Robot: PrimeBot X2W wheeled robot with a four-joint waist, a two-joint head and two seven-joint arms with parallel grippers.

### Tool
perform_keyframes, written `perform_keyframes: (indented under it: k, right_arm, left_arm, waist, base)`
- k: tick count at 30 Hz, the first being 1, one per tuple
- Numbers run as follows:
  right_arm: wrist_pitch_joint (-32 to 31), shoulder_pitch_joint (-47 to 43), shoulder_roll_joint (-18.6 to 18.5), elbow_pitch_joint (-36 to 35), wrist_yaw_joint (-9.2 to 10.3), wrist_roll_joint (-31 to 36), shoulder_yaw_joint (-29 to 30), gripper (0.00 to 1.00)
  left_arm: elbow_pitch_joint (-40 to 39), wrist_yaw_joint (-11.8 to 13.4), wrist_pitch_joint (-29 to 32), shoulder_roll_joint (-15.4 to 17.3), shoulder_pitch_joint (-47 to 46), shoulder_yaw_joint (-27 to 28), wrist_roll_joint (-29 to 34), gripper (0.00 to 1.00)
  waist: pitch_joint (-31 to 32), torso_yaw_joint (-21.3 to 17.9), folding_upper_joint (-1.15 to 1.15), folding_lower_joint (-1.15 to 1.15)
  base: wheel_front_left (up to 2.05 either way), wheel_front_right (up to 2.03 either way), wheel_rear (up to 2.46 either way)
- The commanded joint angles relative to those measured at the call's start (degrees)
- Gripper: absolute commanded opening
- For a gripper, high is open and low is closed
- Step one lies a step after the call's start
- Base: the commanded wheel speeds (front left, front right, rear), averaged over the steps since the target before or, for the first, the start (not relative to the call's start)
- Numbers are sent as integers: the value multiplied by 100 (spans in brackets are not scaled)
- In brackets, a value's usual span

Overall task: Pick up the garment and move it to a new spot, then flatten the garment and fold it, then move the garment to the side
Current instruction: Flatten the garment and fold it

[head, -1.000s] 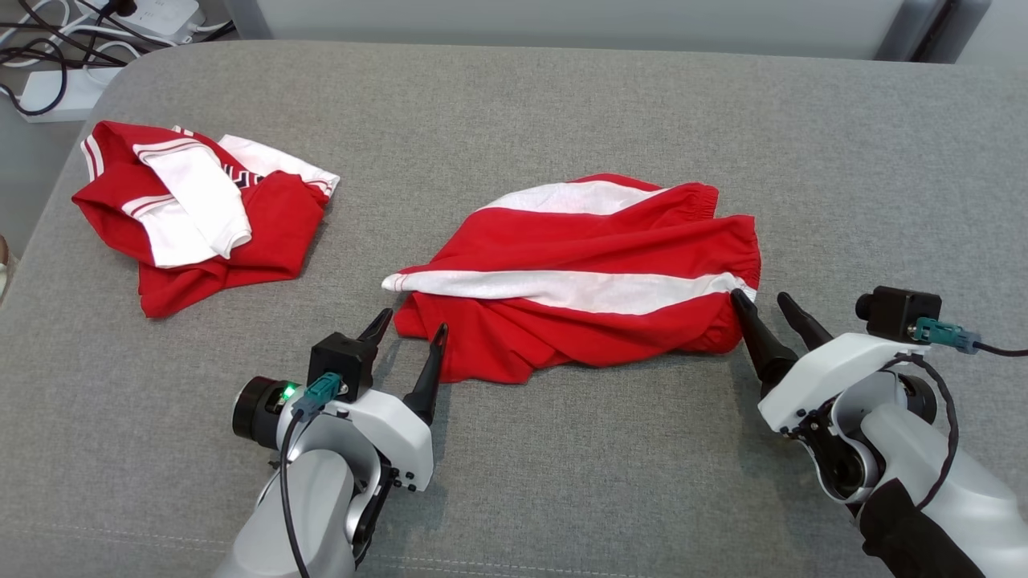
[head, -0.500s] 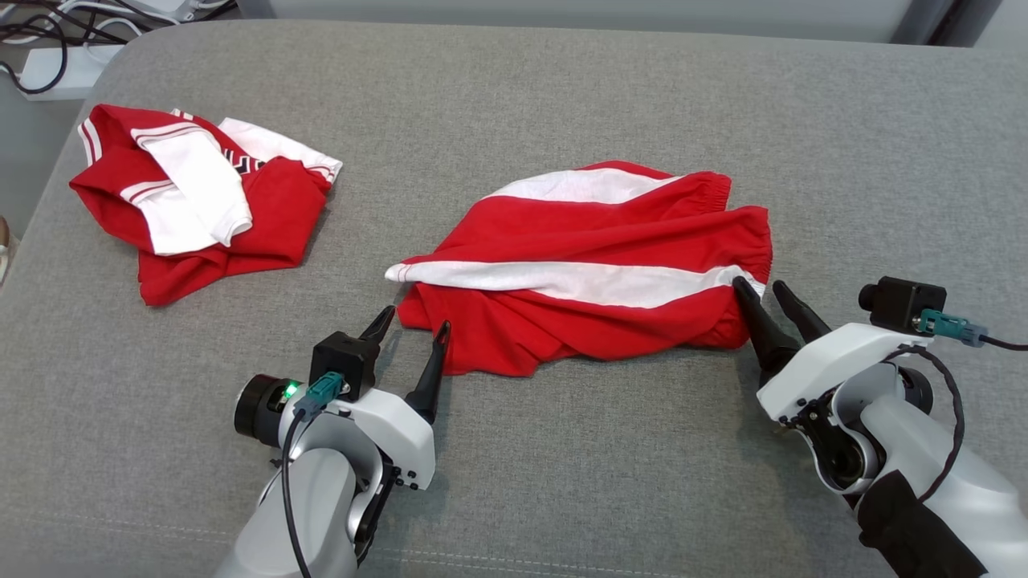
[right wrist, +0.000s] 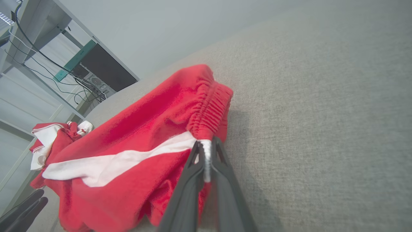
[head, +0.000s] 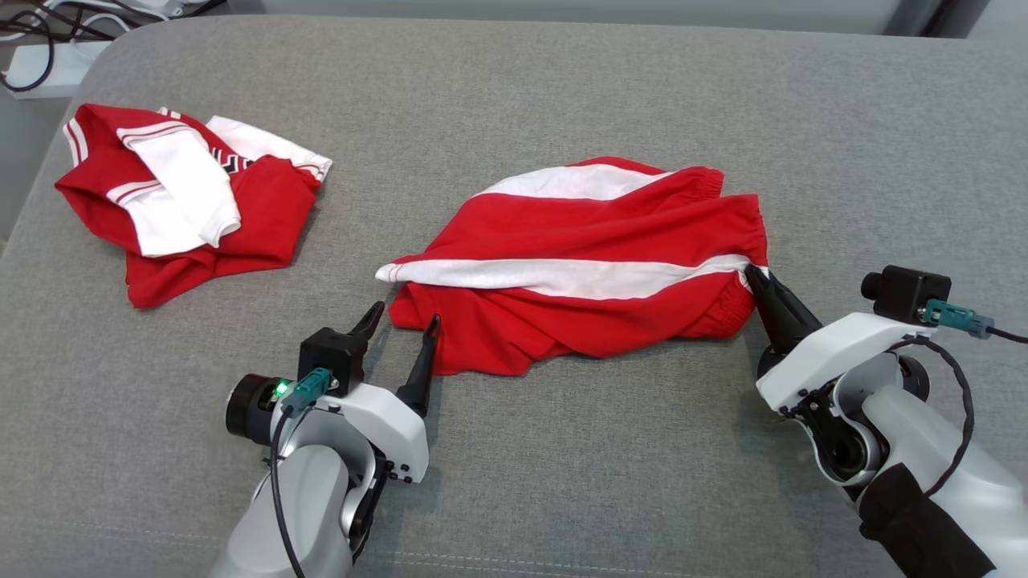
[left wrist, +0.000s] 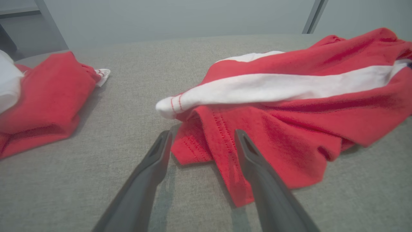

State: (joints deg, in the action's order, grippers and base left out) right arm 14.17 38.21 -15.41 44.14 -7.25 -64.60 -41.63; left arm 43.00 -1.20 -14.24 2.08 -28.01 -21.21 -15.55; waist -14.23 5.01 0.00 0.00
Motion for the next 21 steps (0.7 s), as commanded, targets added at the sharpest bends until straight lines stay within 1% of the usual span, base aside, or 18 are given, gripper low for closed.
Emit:
perform_keyframes:
  k: [1, 5, 9, 14, 18, 21]
  right_arm:
    - [83, -50, -52, -167, -24, -30, -37, 0]
    - [83, -89, -121, -279, -24, -8, -6, 0]
    - [83, -87, -164, -329, -24, 58, 28, 0]
    - [83, -70, -137, -340, -24, 108, -2, 0]
    - [83, -54, -102, -331, -24, 121, -39, 0]
    - [83, -41, -76, -321, -24, 127, -46, 0]
  left_arm:
    - [-151, 14, -75, 82, -42, 215, 48, 100]
    - [-258, 41, -75, 82, -59, 463, -32, 100]
    - [-312, -14, -75, 112, -115, 730, -102, 100]
    - [-102, -250, -75, 106, -233, 1021, -384, 100]
    - [106, -447, -75, 94, -304, 1180, -749, 100]
    - [236, -576, -75, 86, -339, 1109, -1047, 100]
  waist:
    - [19, -41, 0, 0]
    - [69, -154, 0, 0]
    - [97, -279, 0, 0]
    - [82, -415, 0, 0]
    - [70, -475, 0, 0]
    - [61, -488, 0, 0]
  base:
    - [0, 0, 0]
    - [0, 0, 0]
    - [0, 0, 0]
    - [0, 0, 0]
    - [0, 0, 0]
    - [0, 0, 0]
